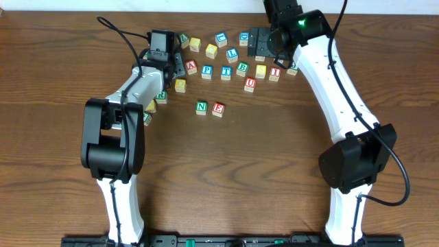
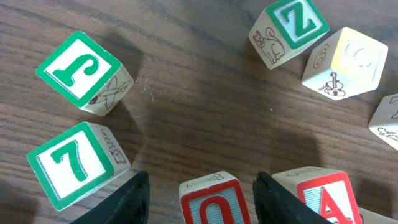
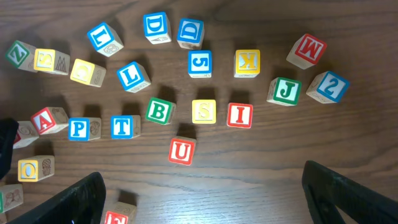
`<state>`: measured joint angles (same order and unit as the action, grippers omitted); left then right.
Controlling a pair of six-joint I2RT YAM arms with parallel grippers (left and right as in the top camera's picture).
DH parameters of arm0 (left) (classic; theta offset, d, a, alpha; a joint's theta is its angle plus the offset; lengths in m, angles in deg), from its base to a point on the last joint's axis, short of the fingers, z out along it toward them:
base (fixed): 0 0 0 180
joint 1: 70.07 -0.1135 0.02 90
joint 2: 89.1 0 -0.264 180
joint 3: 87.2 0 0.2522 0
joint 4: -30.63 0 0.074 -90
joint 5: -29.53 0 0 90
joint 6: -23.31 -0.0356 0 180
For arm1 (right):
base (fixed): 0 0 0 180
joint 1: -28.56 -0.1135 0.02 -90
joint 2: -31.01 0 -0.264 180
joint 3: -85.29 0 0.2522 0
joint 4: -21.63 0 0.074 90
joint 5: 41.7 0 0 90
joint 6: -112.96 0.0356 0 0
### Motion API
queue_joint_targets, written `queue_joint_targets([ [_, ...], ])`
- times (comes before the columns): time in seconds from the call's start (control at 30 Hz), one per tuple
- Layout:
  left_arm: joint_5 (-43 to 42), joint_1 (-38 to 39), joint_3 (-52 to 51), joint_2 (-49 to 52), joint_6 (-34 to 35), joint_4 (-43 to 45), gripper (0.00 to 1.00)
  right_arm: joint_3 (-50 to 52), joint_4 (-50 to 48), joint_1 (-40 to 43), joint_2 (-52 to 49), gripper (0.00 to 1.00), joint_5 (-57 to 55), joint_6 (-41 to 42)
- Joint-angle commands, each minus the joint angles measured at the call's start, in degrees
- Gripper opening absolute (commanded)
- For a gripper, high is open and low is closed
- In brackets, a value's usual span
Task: Spell out NEURIPS
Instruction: 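Grasp red U block with left gripper and carry it toward center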
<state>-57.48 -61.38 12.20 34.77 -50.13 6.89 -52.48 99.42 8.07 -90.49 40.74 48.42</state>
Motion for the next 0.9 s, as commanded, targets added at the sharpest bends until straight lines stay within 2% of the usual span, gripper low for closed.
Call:
queue_joint_targets([
  [0.0, 0.92, 0.2, 0.76, 2.05, 0.7, 0.22, 0.53, 0.46, 0.11, -0.28, -0.55, 0.96, -1.14, 0.59],
  [0.17, 0.9, 0.2, 0.76, 2.95, 1.81, 0.33, 0.52, 0.46, 0.39, -0.28, -0.55, 0.96, -1.16, 0.57],
  [0.2, 0.9, 0.2, 0.76, 2.95, 1.81, 0.46, 0.48, 0.46, 0.5, -0.28, -0.55, 0.96, -1.18, 0.59],
  [0.5, 0.92, 0.17, 0.87, 2.36, 1.77, 0.68, 0.35, 0.46, 0.42, -0.28, -0.55, 0.97, -2.03, 0.61],
  [0.87, 0.72, 0.24, 0.9, -4.26, 1.77, -1.11, 0.34, 0.46, 0.24, -0.17, -0.55, 0.97, -2.64, 0.61],
])
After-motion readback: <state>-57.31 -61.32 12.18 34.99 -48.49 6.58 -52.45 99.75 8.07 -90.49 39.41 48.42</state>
